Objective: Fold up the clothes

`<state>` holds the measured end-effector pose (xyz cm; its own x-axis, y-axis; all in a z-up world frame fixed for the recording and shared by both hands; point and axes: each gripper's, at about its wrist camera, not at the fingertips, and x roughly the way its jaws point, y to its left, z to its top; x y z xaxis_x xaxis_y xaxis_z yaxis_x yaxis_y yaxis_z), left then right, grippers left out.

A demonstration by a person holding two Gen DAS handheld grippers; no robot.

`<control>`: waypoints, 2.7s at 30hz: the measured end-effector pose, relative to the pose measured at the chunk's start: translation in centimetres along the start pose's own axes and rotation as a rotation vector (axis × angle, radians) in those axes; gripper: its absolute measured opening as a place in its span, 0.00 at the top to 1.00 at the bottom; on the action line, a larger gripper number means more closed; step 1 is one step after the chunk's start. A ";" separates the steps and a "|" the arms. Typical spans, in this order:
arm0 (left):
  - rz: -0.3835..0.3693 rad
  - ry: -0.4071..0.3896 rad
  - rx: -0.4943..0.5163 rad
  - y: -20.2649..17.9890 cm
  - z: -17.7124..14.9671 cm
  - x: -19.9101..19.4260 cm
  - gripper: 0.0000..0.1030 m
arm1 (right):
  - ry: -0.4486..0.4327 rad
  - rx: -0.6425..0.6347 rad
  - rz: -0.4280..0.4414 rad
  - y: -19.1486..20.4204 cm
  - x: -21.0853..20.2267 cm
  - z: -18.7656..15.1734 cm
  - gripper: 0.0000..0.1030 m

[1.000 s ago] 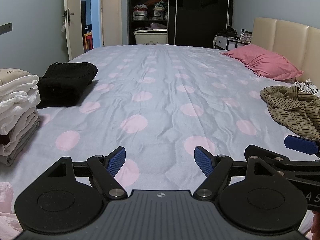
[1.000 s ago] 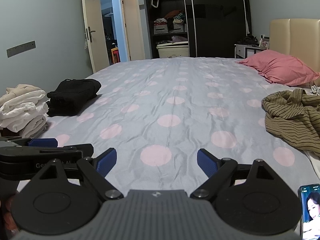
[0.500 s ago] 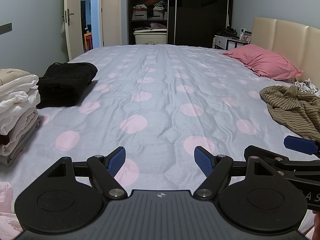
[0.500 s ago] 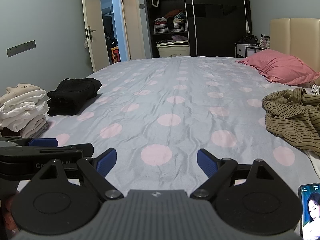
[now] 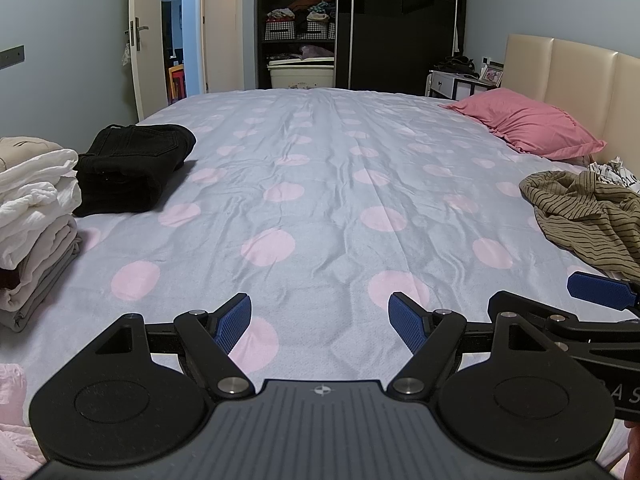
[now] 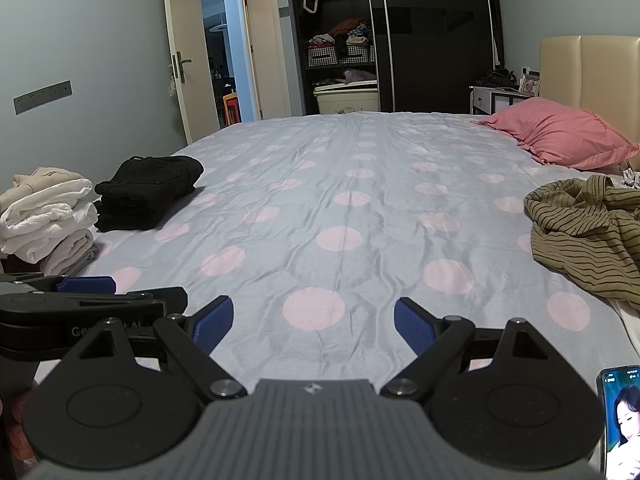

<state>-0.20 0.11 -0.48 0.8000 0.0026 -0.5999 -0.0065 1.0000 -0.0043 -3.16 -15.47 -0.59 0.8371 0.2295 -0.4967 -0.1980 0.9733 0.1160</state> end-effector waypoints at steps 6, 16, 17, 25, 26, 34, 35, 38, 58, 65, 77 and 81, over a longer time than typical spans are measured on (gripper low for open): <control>0.002 0.006 -0.001 0.0 0.1 0.1 0.27 | 0.013 -0.009 0.009 -0.1 0.2 0.0 0.13; -0.021 0.039 -0.007 0.0 0.2 1.3 0.27 | 0.086 -0.056 0.025 -1.6 1.6 0.8 0.21; -0.020 0.041 -0.004 -0.1 0.3 1.5 0.27 | 0.097 -0.056 0.014 -2.3 1.8 1.1 0.22; -0.022 0.068 0.006 -0.7 1.5 3.3 0.27 | 0.163 -0.105 -0.179 -11.2 3.6 4.1 0.33; -0.022 0.071 0.007 -0.8 1.6 3.6 0.27 | 0.168 -0.123 -0.221 -12.6 3.8 4.5 0.33; -0.025 0.093 0.013 -1.6 2.4 5.9 0.27 | 0.195 -0.176 -0.508 -24.2 5.1 6.2 0.31; -0.019 0.096 0.017 -1.7 2.4 6.3 0.27 | 0.195 -0.185 -0.535 -25.3 5.2 6.3 0.29; -0.007 0.111 0.022 -1.7 2.4 7.4 0.27 | 0.200 -0.221 -0.600 -28.6 6.2 6.8 0.23; 0.011 0.173 0.054 -1.7 1.3 10.1 0.27 | 0.289 -0.264 -0.536 -29.3 9.6 8.1 0.91; -0.024 0.125 0.051 -1.9 1.9 8.0 0.27 | 0.251 -0.246 -0.245 -20.1 6.7 9.2 0.92; 0.001 0.024 0.015 1.8 2.9 2.5 0.27 | 0.282 -0.280 0.364 -0.3 2.4 6.8 0.92; 0.007 0.013 0.006 3.7 2.7 0.9 0.27 | 0.332 -0.360 0.473 3.8 0.8 4.2 0.92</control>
<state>2.13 3.83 1.16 0.7919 0.0092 -0.6106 -0.0080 1.0000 0.0047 -1.14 -11.57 3.03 0.4287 0.5621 -0.7073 -0.7099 0.6938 0.1211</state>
